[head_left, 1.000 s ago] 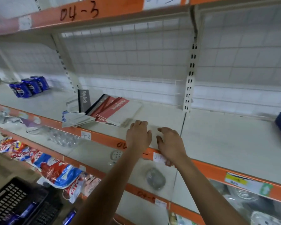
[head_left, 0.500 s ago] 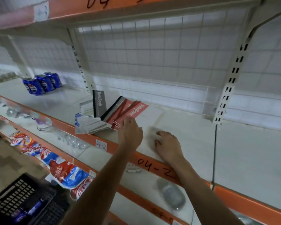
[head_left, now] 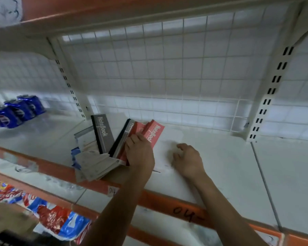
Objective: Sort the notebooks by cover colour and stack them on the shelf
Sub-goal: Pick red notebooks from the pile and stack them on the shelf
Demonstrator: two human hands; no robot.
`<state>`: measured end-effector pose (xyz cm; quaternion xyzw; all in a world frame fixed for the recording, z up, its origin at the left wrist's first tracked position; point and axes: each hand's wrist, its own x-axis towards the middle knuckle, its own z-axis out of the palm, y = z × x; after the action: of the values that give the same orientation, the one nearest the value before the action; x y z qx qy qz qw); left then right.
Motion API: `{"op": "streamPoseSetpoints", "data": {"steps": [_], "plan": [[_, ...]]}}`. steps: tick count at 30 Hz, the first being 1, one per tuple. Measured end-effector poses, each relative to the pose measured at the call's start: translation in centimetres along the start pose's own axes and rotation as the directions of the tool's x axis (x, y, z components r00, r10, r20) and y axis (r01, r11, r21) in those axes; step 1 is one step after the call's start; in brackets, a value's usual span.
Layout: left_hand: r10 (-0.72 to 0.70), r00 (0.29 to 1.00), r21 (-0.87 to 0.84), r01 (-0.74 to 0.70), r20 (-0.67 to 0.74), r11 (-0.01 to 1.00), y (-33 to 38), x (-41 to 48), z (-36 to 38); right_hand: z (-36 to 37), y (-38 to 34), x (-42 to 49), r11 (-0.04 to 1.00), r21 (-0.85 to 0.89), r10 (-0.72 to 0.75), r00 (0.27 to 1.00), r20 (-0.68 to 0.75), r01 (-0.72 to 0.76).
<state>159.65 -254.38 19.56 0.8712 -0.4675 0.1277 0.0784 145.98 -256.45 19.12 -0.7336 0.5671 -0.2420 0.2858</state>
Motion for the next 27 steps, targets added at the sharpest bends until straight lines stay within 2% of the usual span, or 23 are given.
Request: {"op": "streamPoseSetpoints", "data": {"steps": [1, 3, 5, 6, 7, 8, 9, 12, 15, 18, 20, 24, 27], "plan": [[0.022, 0.999, -0.023, -0.023, -0.033, 0.999, 0.1, 0.1, -0.4, 0.2, -0.1, 0.2, 1.0, 0.013, 0.024, 0.998, -0.051, -0.023], [0.071, 0.995, -0.278, -0.087, -0.067, 0.957, 0.0, 0.8, -0.6, 0.5, -0.4, 0.5, 0.991, 0.117, 0.09, 0.981, -0.175, -0.07], [0.116, 0.992, -0.586, -0.128, -0.059, 0.8, 0.1, 1.2, -0.8, 0.4, -0.6, 0.9, 0.93, 0.339, 0.229, 0.947, -0.225, -0.145], [0.128, 0.991, -0.704, -0.125, -0.049, 0.7, 0.2, 1.3, -0.8, 0.1, -0.6, 1.1, 0.872, 0.453, 0.302, 0.932, -0.202, -0.185], [0.126, 0.991, -0.79, -0.114, -0.047, 0.602, 0.2, 1.3, -0.8, -0.1, -0.3, 1.3, 0.807, 0.556, 0.347, 0.922, -0.171, -0.2], [0.131, 0.991, -0.826, -0.103, -0.036, 0.554, 0.3, 1.3, -0.6, -0.4, 0.1, 1.5, 0.752, 0.63, 0.367, 0.917, -0.159, -0.192], [0.146, 0.989, -0.823, -0.103, -0.024, 0.559, 0.2, 1.3, -0.4, -0.7, 0.5, 1.5, 0.71, 0.685, 0.368, 0.914, -0.169, -0.159], [0.173, 0.984, -0.569, -0.166, -0.043, 0.805, -0.5, 1.9, 0.9, -1.7, 1.4, 0.9, 0.724, 0.681, 0.372, 0.893, -0.252, -0.109], [0.167, 0.986, -0.33, -0.158, -0.001, 0.931, -1.0, 2.0, 2.1, -2.7, 2.0, 0.1, 0.733, 0.671, 0.401, 0.869, -0.289, -0.114], [0.176, 0.982, -0.149, -0.165, 0.065, 0.975, -0.3, 1.0, 2.1, -3.2, 2.5, -0.6, 0.758, 0.634, 0.404, 0.873, -0.273, -0.152], [0.163, 0.984, -0.096, -0.156, 0.074, 0.983, 0.2, 0.8, 1.9, -3.3, 2.4, -1.1, 0.771, 0.618, 0.389, 0.883, -0.263, -0.155], [0.114, 0.988, -0.077, -0.107, 0.1, 0.991, 0.6, 1.0, 1.7, -3.0, 2.3, -1.9, 0.797, 0.581, 0.369, 0.894, -0.255, -0.163], [0.098, 0.99, -0.133, -0.084, 0.1, 0.987, 0.9, 1.0, 1.4, -2.7, 2.4, -2.2, 0.813, 0.554, 0.357, 0.906, -0.229, -0.18]]}}
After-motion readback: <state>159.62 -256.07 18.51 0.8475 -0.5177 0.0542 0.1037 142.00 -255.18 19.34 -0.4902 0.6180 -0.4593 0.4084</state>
